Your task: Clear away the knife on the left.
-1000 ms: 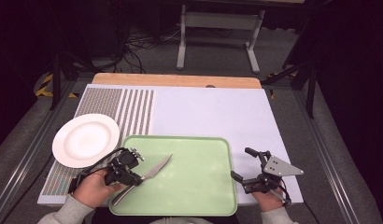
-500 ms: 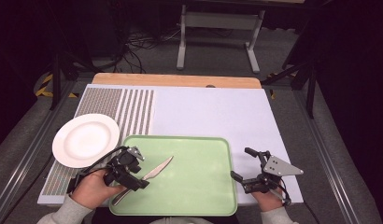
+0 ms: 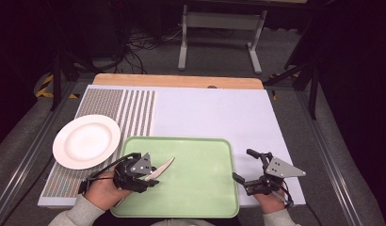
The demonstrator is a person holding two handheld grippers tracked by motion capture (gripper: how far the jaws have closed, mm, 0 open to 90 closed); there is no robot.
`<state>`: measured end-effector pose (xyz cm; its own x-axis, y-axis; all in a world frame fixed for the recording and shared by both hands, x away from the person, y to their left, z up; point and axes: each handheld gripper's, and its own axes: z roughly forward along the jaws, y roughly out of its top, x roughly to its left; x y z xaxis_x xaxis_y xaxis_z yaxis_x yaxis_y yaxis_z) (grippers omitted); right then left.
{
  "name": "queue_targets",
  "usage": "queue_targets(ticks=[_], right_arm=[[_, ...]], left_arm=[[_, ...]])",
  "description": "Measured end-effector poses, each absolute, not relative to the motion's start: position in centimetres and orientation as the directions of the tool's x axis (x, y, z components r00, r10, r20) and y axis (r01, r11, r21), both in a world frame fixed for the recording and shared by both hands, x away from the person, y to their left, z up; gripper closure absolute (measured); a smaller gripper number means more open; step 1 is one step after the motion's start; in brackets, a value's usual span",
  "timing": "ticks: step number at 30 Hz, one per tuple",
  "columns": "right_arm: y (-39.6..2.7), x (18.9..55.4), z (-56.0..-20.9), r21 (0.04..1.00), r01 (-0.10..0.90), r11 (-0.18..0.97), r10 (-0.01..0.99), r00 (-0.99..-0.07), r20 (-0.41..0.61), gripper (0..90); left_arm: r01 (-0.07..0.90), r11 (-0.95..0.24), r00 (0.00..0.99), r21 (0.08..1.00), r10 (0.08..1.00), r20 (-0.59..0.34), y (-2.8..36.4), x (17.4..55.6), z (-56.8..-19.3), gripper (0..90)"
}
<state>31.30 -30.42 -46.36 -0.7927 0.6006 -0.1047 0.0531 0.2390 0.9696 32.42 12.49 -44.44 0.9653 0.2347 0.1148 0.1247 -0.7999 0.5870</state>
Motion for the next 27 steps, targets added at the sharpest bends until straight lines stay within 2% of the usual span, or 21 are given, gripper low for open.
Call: queue_targets(ticks=[3, 7, 11, 22, 27], right_arm=[[-30.4, 31.3, -46.4, 0.97, 0.053, 0.239, 0.6, -0.793, -0.105, 2.6], [-30.4, 31.2, -46.4, 0.97, 0.052, 0.239, 0.599, -0.794, -0.106, 2.6], [-30.5, 31.2, -46.4, 0.969, 0.05, 0.244, 0.599, -0.793, -0.11, 2.6], [-30.5, 31.2, -46.4, 0.97, 0.049, 0.24, 0.6, -0.793, -0.109, 2.6], [-30.5, 31.2, -46.4, 0.97, 0.049, 0.24, 0.599, -0.793, -0.108, 2.6]], left_arm=[[0.103, -0.821, 0.974, 0.561, 0.199, 0.112, 12.3, 32.4, -44.6, 79.5], [0.085, -0.837, 0.974, 0.54, 0.183, 0.13, 12.3, 32.4, -44.8, 89.6], [0.115, -0.851, 0.973, 0.513, 0.2, 0.113, 12.5, 32.7, -45.0, 89.8], [0.074, -0.895, 0.983, 0.439, 0.14, 0.121, 12.1, 32.9, -45.9, 89.8], [0.083, -0.902, 0.982, 0.424, 0.145, 0.116, 12.1, 33.1, -46.1, 89.9]])
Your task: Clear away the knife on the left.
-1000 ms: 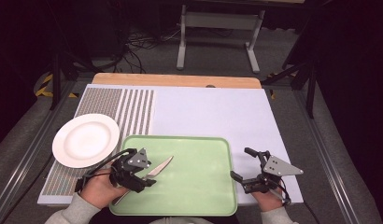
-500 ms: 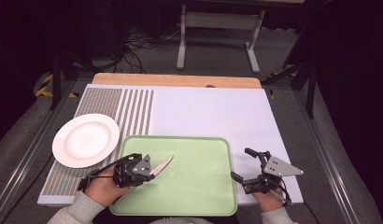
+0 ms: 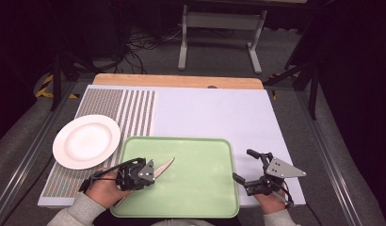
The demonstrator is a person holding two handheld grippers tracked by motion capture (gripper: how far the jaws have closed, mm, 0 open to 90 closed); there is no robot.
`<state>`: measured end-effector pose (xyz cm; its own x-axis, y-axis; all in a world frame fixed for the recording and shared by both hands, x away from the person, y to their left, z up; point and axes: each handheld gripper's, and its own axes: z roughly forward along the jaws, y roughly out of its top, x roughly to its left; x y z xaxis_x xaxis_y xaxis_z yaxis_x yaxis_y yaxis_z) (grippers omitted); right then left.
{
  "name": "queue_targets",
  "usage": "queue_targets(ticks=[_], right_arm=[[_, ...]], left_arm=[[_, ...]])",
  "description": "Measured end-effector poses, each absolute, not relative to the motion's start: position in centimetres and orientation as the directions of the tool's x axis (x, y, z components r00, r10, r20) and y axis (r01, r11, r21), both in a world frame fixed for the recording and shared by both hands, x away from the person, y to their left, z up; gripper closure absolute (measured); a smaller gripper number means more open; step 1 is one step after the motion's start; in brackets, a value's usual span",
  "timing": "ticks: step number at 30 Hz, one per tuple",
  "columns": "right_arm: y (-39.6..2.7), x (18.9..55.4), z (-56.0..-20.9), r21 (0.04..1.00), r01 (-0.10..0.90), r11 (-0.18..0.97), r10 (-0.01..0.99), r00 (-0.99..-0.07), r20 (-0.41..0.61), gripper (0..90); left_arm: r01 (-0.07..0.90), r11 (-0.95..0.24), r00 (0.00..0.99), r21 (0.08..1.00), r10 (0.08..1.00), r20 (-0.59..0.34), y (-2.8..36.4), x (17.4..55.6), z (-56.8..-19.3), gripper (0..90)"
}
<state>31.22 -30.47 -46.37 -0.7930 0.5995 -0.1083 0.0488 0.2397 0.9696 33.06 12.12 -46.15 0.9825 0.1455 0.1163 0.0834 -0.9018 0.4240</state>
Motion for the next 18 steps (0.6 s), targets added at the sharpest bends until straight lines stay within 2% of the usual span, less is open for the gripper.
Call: queue_targets(ticks=[18], right_arm=[[-30.46, 31.22, -46.35, 0.968, 0.05, 0.247, 0.601, -0.791, -0.113, 2.6]], left_arm=[[0.172, -0.882, 0.971, 0.439, 0.228, 0.078, 12.96, 33.63, -46.22, 89.9]])
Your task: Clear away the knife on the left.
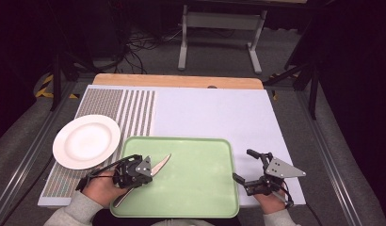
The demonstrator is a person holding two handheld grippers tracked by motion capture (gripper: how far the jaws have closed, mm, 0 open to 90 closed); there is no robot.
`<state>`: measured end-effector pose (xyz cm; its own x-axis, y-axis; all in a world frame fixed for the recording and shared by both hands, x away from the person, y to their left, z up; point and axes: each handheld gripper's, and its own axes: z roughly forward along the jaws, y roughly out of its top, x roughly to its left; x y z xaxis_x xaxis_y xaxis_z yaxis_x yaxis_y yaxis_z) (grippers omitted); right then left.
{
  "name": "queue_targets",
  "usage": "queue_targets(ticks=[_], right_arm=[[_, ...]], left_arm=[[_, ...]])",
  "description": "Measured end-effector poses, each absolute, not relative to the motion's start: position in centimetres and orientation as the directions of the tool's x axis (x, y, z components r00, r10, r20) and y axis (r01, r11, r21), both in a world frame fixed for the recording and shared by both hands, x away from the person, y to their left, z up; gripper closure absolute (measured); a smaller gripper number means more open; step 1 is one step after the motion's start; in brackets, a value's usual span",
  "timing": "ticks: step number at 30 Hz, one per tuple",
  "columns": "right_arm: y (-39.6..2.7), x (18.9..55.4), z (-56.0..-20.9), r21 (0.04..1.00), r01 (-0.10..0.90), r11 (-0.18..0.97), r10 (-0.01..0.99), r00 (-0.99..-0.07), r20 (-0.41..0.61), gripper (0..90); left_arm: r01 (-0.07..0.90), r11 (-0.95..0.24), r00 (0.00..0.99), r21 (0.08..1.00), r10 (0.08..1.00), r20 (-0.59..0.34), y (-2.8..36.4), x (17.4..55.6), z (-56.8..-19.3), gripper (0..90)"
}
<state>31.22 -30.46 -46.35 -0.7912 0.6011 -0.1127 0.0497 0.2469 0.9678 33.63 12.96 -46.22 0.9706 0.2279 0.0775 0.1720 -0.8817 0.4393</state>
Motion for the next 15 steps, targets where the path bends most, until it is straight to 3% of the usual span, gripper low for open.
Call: queue_targets(ticks=[5, 15], right_arm=[[-30.5, 31.2, -46.3, 0.968, 0.05, 0.247, 0.602, -0.791, -0.113, 2.6], [-30.3, 31.4, -46.4, 0.969, 0.048, 0.244, 0.596, -0.795, -0.111, 2.6]], left_arm=[[0.192, -0.876, 0.966, 0.442, 0.247, 0.071, 13.3, 33.8, -46.2, 89.9], [0.302, -0.827, 0.926, 0.475, 0.373, 0.062, 14.1, 33.8, -46.5, 89.8]])
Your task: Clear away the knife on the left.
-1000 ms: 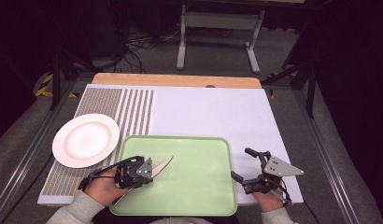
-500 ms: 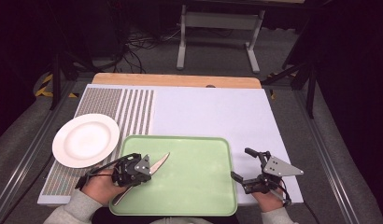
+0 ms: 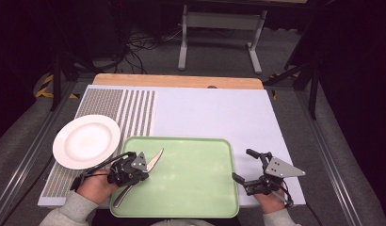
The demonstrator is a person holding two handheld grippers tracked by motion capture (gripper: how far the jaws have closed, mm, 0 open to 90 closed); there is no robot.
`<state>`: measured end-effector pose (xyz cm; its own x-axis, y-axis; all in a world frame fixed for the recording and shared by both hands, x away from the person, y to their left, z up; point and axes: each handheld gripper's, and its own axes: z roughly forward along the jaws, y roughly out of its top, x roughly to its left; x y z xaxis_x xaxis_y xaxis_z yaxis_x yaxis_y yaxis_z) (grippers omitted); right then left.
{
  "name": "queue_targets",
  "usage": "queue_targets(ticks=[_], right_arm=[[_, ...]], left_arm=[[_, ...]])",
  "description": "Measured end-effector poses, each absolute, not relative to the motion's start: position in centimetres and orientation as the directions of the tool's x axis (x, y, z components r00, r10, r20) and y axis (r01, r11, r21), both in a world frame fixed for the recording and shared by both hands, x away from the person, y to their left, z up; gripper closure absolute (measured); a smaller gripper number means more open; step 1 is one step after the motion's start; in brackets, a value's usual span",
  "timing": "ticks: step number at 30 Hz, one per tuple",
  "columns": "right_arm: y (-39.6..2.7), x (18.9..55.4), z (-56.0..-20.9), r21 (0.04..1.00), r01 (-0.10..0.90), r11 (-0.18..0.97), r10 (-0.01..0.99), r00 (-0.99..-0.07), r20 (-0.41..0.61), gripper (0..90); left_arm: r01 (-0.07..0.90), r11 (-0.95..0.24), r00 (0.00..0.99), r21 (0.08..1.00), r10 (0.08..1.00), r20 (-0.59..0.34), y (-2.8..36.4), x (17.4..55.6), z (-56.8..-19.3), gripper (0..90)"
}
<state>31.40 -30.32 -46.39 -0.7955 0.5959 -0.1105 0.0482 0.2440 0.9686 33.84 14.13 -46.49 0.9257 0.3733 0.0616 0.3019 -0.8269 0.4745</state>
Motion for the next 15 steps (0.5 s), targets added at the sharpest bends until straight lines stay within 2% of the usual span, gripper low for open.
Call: queue_targets(ticks=[15], right_arm=[[-30.1, 31.7, -46.4, 0.968, 0.051, 0.245, 0.591, -0.8, -0.108, 2.6]], left_arm=[[0.379, -0.799, 0.894, 0.467, 0.447, 0.039, 16.0, 34.3, -46.5, 89.8]])
